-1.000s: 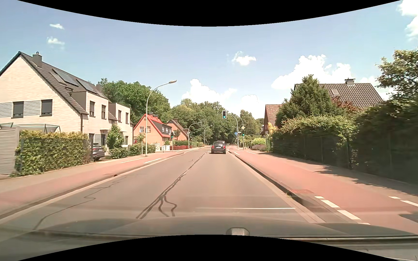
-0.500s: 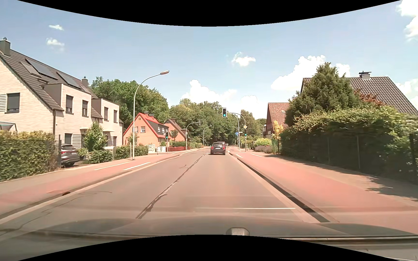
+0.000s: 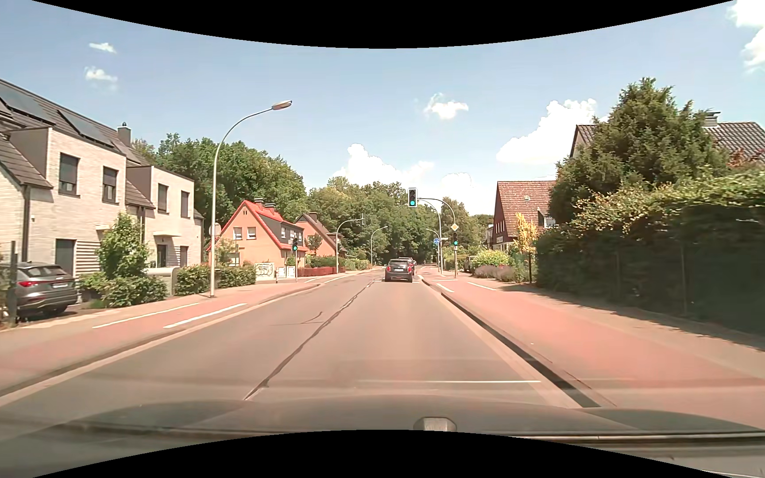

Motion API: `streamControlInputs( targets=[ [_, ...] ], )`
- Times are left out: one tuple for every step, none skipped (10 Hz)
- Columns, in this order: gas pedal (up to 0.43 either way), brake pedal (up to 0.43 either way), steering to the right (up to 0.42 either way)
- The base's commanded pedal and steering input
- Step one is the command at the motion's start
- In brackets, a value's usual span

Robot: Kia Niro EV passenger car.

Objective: Follow the waypoints while adhering to traffic rules and regulations

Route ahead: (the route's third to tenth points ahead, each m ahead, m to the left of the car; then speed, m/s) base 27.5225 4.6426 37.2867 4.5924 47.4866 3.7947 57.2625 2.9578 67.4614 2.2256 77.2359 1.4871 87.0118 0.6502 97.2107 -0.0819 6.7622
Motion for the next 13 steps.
streamControlInputs(
  targets=[
    [0.118, 0.018, -0.004],
    [0.118, 0.018, -0.004],
    [0.138, 0.018, -0.004],
    [0.138, 0.018, -0.004],
    [0.15, 0.018, -0.005],
    [0.157, 0.018, -0.004],
    [0.157, 0.018, -0.005],
    [0.157, 0.018, -0.005],
    [0.157, 0.018, -0.005],
    [0.157, 0.018, -0.005],
    [0.157, 0.018, -0.005],
    [0.157, 0.018, -0.005],
    [0.157, 0.018, -0.005]
  ],
)
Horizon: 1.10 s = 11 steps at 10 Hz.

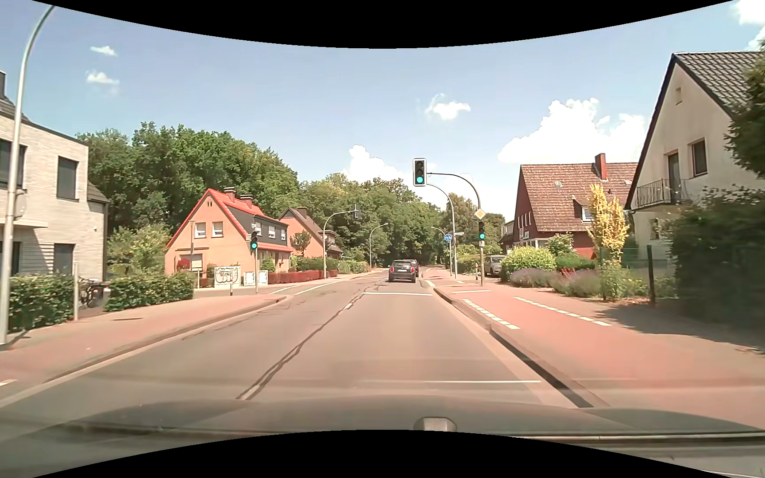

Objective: Follow the waypoints while adhering to traffic rules and regulations

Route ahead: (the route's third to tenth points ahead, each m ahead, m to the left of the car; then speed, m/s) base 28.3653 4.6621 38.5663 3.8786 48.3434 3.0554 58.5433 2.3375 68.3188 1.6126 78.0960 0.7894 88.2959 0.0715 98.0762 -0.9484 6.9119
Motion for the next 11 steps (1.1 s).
streamControlInputs(
  targets=[
    [0.157, 0.018, -0.005],
    [0.157, 0.018, -0.005],
    [0.177, 0.018, -0.005],
    [0.177, 0.018, -0.005],
    [0.177, 0.018, -0.005],
    [0.177, 0.018, -0.005],
    [0.177, 0.018, -0.005],
    [0.189, 0.018, -0.005],
    [0.189, 0.018, -0.005],
    [0.189, 0.018, -0.004],
    [0.189, 0.018, -0.003]
  ],
)
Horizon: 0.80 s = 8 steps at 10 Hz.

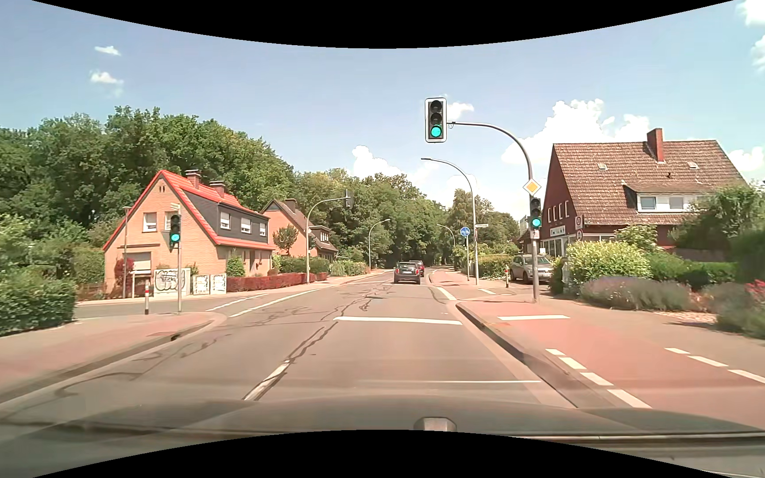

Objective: Follow the waypoints while adhering to traffic rules and regulations

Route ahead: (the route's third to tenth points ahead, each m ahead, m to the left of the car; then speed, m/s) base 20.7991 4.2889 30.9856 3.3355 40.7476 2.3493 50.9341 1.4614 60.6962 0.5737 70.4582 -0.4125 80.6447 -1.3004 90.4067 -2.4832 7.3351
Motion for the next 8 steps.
streamControlInputs(
  targets=[
    [0.189, 0.018, -0.002],
    [0.189, 0.018, -0.001],
    [0.189, 0.018, -0.001],
    [0.189, 0.018, -0.001],
    [0.189, 0.018, -0.001],
    [0.189, 0.018, -0.001],
    [0.189, 0.018, -0.001],
    [0.189, 0.018, -0.001]
  ],
)
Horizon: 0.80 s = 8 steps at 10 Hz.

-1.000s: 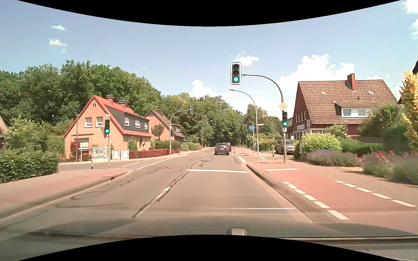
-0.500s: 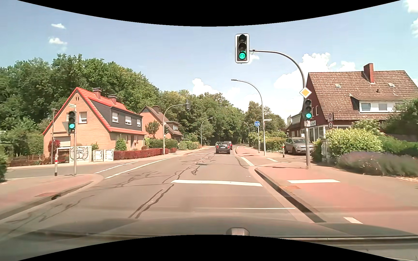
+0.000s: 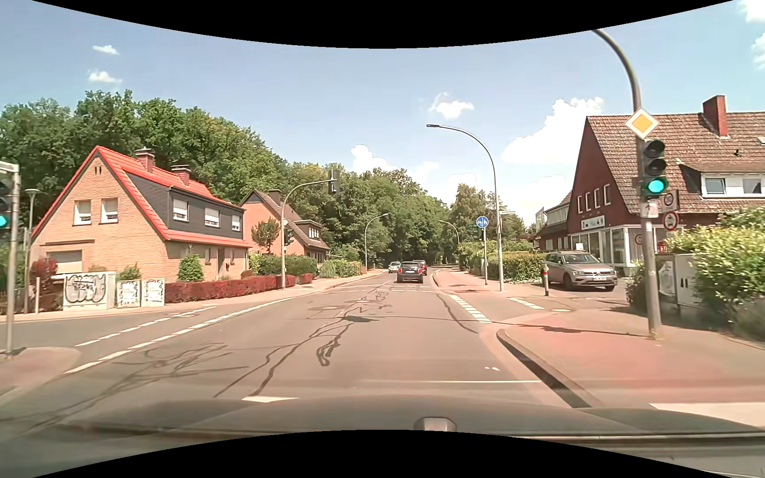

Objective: Follow the waypoints while adhering to traffic rules and regulations

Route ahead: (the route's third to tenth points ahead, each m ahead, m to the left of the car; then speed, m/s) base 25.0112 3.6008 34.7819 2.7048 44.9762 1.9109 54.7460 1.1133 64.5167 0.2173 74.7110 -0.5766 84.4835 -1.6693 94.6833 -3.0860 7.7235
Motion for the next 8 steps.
streamControlInputs(
  targets=[
    [0.189, 0.018, 0.0],
    [0.189, 0.018, 0.0],
    [0.189, 0.018, 0.001],
    [0.189, 0.018, 0.005],
    [0.189, 0.018, 0.007],
    [0.189, 0.018, 0.006],
    [0.189, 0.018, 0.006],
    [0.197, 0.018, 0.006]
  ],
)
